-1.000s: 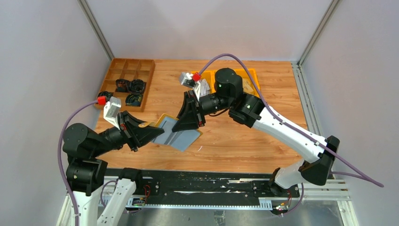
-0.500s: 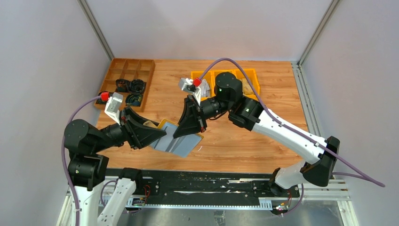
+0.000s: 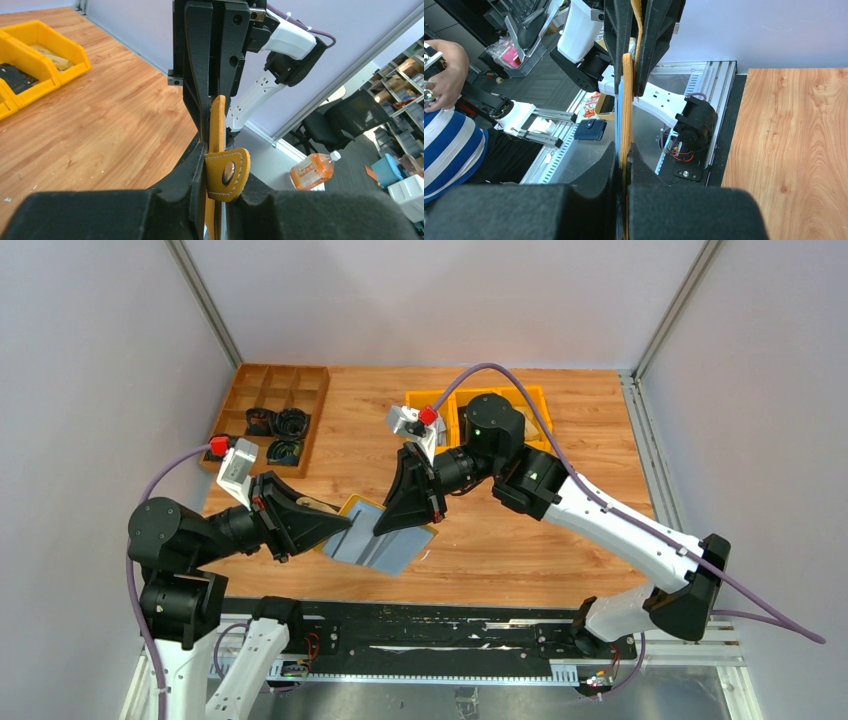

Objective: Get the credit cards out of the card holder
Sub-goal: Remove the credit card from the card holder.

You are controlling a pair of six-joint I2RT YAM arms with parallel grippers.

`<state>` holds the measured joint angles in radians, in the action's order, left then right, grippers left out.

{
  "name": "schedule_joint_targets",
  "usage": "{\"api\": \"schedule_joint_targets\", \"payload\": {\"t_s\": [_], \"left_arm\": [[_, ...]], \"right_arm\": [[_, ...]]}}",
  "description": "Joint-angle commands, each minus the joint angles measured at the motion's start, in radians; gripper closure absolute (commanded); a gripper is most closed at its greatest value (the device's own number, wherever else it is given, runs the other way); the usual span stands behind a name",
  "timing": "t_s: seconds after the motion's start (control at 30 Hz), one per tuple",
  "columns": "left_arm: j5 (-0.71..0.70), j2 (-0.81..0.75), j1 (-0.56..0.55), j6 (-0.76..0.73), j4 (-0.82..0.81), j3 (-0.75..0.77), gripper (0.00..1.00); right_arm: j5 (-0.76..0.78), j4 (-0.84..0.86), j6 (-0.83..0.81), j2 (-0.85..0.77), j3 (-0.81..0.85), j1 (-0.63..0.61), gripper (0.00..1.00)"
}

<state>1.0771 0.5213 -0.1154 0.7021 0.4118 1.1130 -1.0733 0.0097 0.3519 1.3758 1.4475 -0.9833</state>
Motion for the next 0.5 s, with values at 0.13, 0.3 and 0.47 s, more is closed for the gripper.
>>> {"api": "schedule_joint_targets", "payload": {"t_s": [0.13, 0.3, 0.47], "left_arm": [[-0.098, -0.014, -0.004, -0.110, 0.069, 0.022, 1.00], [-0.256, 0.000, -0.004, -0.247, 0.146, 0.110, 1.00], [-0.340, 0.035, -0.004, -0.315, 0.213, 0.165, 1.00]], "right_arm": [[-0.053, 0.104, 0.031, -0.019, 0.001, -0.006, 1.00], [-0.036, 0.110, 0.055, -0.014, -0.028, -0.005, 0.73], [-0.009, 0.144, 0.099, -0.021, -0.098, -0.003, 0.56]]}}
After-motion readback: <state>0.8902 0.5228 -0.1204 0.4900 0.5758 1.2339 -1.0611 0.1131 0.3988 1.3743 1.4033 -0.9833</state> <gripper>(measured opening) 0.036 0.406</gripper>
